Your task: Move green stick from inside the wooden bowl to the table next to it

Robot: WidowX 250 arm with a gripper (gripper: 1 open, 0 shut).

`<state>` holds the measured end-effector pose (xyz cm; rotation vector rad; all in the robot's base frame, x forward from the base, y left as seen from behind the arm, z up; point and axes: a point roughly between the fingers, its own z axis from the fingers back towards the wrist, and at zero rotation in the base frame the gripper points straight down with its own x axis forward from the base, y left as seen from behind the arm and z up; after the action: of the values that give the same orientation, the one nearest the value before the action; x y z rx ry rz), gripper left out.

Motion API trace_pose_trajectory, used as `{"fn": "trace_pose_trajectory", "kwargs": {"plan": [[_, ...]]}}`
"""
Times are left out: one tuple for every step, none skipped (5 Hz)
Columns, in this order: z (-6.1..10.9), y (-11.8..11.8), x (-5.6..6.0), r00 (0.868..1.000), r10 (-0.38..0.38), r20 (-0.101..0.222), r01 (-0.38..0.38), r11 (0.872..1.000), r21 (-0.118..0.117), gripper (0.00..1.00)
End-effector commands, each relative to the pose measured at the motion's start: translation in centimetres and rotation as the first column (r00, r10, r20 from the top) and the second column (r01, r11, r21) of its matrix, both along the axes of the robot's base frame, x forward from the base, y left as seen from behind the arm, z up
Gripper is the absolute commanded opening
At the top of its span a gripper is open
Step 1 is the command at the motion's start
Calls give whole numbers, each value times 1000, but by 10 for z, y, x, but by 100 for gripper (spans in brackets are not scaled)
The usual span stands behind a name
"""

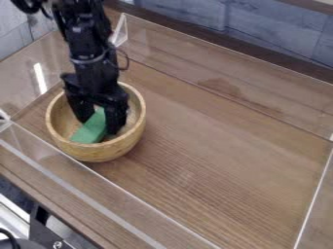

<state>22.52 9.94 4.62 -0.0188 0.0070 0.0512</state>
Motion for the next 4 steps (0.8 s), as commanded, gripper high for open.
{"fn": "trace_pose_trajectory", "kwargs": {"plan": [[23,6,8,998,-15,60,14,1000,17,100],[23,15,11,998,2,66,-4,1000,21,100],[20,20,11,998,9,64,-11,1000,29,100],[2,28,14,998,-1,59,-1,999,34,100]]}}
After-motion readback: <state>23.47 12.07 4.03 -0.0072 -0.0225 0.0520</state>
